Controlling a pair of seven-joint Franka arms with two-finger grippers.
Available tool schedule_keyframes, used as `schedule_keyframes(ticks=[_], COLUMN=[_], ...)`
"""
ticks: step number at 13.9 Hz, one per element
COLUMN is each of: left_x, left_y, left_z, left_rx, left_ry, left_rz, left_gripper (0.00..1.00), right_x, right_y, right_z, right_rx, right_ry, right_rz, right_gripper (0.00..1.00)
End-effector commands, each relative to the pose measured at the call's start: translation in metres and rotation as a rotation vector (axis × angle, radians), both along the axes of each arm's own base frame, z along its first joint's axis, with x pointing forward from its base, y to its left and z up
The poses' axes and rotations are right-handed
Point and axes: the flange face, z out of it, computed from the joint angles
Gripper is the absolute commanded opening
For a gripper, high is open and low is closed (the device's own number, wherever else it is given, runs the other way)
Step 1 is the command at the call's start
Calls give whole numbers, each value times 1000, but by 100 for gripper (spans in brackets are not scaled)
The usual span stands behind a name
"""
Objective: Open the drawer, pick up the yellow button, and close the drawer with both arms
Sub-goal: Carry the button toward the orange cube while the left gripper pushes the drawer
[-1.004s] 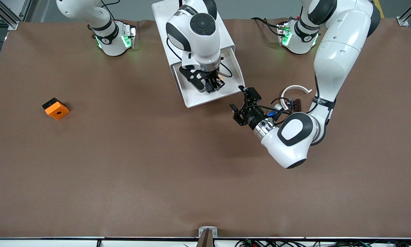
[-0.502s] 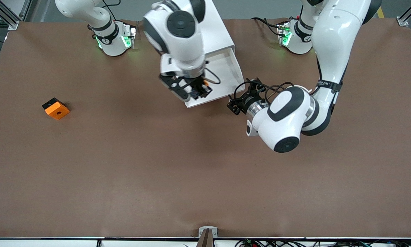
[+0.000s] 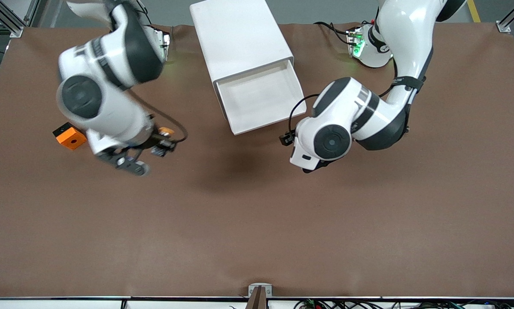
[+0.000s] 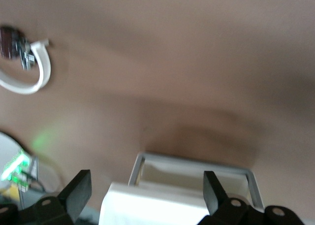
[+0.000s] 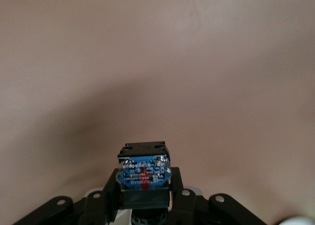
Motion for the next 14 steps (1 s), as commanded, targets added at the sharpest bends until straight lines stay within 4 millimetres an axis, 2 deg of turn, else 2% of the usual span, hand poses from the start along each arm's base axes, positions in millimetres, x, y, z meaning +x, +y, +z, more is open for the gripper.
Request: schedule_keyframes(ticks=[1,3,5,7,9,10,11,12,13,14], left_x=[8,19,24,21,6,-4,-21,-33,-44,-58], left_y=[-2,-8,-10,-19,-28,-32,-40,-43,-45,-55], left_z=[7,8,16,19,19,15,10,5,-3,-8], left_rx=[-35,-73,-53,-46,-31,-38,-50,-55,-53,-53], left_ry=[-101,-199,-295,-342,-383,-405,-429,-443,-448,-455], left_rz=[-24,-13,-35,-59,-89,-91,-107,-109,-108,-127], left_gripper=[100,100,100,100,100,100,100,100,100,100], right_x=[6,15,13,7,-5,-12,-19,-25,-33,-39], right_y=[-85,-141,-178,-209,-234,-253,-270,-281,-288,-292], right_z=[-23,-50,-79,-109,-143,-161,-176,-189,-211,-225], right_rx=[26,8,-8,-35,-48,-51,-56,-62,-68,-70], right_ry=[-16,-59,-92,-112,-146,-166,-191,-220,-235,-238], right_rz=[116,195,218,201,216,219,236,262,270,264], right_gripper=[0,0,0,0,0,0,0,0,0,0])
